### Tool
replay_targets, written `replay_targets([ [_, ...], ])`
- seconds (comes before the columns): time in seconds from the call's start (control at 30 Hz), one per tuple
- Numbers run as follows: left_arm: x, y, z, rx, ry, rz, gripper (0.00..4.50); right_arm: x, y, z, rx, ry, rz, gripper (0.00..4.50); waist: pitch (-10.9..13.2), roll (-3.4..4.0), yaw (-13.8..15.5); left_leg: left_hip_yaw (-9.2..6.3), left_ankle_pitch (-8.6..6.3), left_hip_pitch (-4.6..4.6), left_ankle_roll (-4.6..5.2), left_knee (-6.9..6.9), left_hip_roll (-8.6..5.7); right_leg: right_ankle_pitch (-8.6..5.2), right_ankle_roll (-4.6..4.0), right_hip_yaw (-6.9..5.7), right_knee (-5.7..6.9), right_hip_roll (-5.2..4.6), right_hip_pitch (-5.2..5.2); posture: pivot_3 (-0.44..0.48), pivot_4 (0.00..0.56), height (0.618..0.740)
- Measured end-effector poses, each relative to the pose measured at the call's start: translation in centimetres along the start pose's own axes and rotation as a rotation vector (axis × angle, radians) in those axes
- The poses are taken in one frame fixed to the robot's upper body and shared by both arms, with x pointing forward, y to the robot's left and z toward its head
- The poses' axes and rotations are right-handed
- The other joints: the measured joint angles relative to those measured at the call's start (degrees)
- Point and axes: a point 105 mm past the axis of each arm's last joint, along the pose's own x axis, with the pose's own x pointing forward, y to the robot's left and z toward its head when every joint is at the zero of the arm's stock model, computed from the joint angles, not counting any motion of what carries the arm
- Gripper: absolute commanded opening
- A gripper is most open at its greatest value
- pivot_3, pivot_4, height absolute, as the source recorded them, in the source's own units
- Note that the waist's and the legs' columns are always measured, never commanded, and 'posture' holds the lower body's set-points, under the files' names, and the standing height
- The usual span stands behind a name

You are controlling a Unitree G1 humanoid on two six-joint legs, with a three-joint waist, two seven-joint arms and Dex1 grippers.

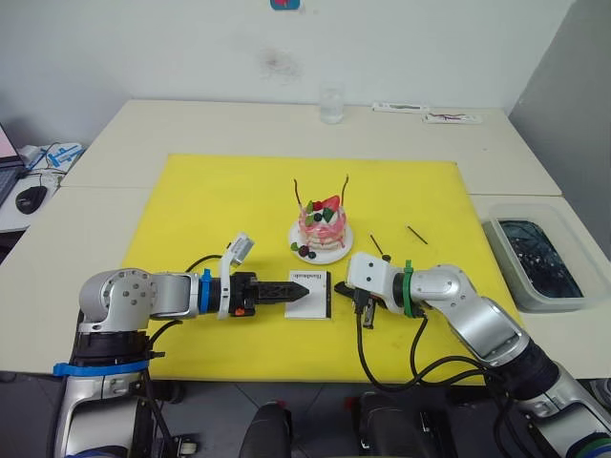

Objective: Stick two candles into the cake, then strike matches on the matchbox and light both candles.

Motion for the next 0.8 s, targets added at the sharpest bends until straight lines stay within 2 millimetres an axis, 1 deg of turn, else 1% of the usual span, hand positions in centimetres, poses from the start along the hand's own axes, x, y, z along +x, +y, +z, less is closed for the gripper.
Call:
replay_targets([
  [0.47, 0.3, -0.3, -0.5, 0.008, -0.024, -0.009, 4.50, 1.1, 0.9, 1.4, 0.024, -0.036, 0.053, 0.03, 0.0, 0.01, 0.2, -0.01, 0.00, -0.05, -0.01, -0.03, 0.00, 0.02, 0.06, -0.01, -0.08, -0.02, 0.00, 0.000, 0.150, 0.740],
  [0.8, 0.5, -0.4, -0.9, 0.012, -0.023, -0.016, 4.50, 1.4, 1.1, 1.6, 0.054, -0.034, 0.064, 0.03, 0.0, 0.02, 0.3, 0.00, -0.01, -0.06, -0.02, -0.07, -0.02, 0.00, 0.07, -0.02, -0.14, -0.04, 0.00, 0.000, 0.150, 0.740],
])
